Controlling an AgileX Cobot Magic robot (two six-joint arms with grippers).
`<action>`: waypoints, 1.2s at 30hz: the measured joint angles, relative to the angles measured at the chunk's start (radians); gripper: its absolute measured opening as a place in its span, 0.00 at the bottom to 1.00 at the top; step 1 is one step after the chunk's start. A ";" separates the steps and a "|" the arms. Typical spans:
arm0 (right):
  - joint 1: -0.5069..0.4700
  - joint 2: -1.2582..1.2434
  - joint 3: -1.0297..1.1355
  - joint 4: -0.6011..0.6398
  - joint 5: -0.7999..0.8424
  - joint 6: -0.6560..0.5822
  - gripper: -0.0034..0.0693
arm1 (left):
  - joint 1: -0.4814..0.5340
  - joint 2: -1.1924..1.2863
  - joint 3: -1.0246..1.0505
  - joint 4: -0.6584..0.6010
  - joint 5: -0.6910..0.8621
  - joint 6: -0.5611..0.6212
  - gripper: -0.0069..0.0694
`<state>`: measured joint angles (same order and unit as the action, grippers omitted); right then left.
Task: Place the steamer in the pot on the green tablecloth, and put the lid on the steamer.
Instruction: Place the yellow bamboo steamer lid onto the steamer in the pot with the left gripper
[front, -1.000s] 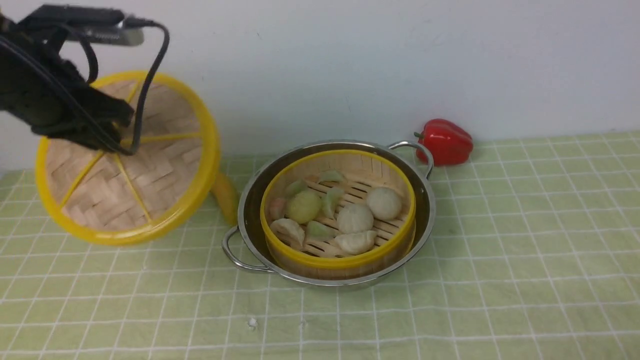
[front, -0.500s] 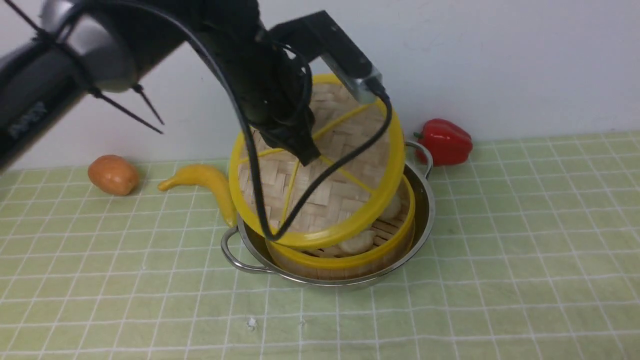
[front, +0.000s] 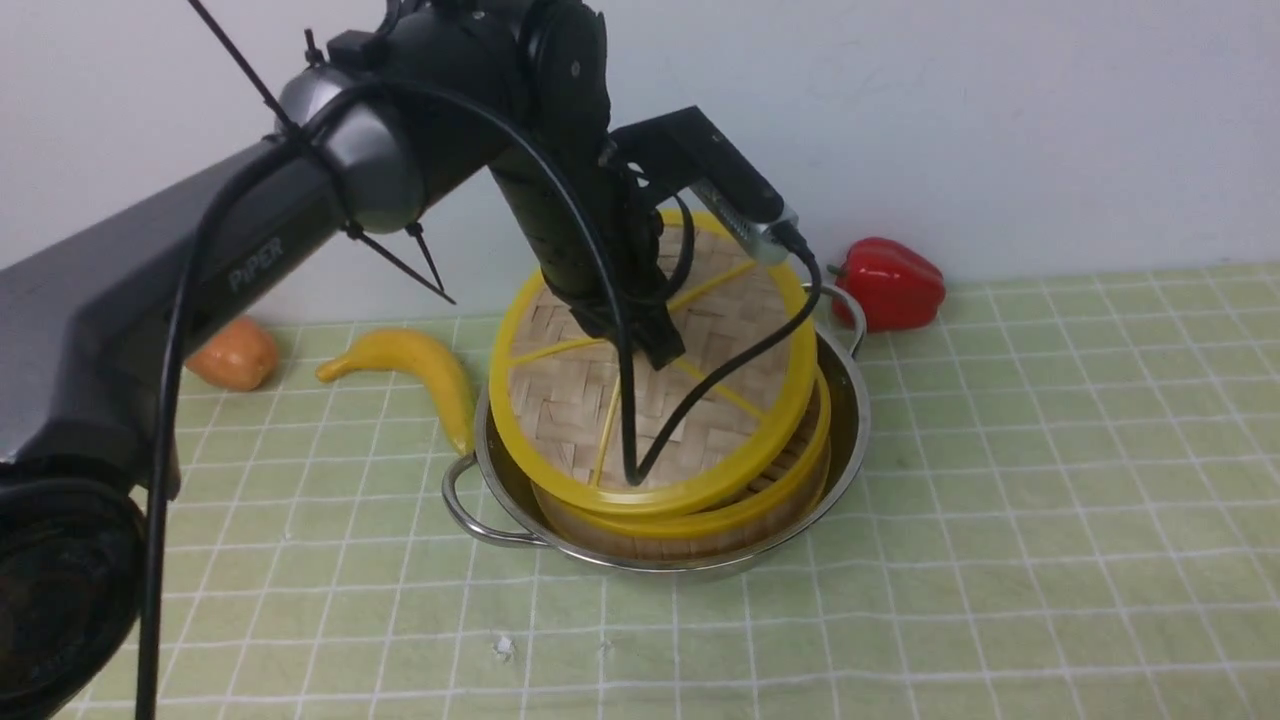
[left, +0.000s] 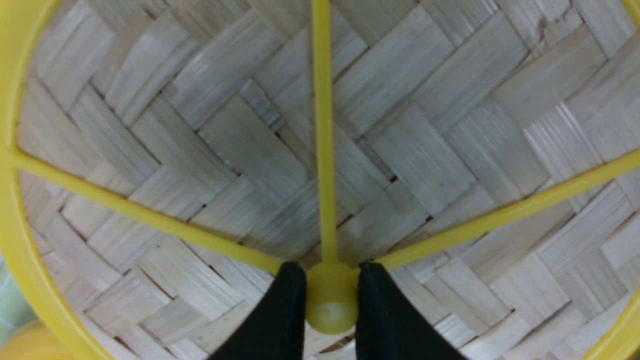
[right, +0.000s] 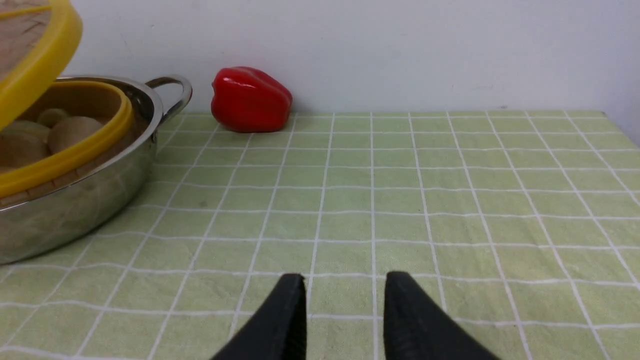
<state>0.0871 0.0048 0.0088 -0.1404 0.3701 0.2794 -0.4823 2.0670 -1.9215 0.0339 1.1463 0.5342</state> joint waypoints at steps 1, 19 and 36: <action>0.000 0.000 0.000 0.000 0.000 0.000 0.38 | -0.001 0.005 0.000 -0.001 -0.003 0.000 0.24; 0.000 0.000 0.000 0.000 -0.002 0.000 0.38 | -0.001 0.019 -0.002 -0.034 -0.052 0.033 0.24; 0.000 0.000 0.000 0.000 -0.002 0.000 0.38 | -0.002 0.032 -0.106 -0.034 0.079 -0.046 0.24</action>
<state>0.0871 0.0048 0.0088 -0.1404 0.3683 0.2794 -0.4842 2.0993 -2.0273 0.0000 1.2254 0.4884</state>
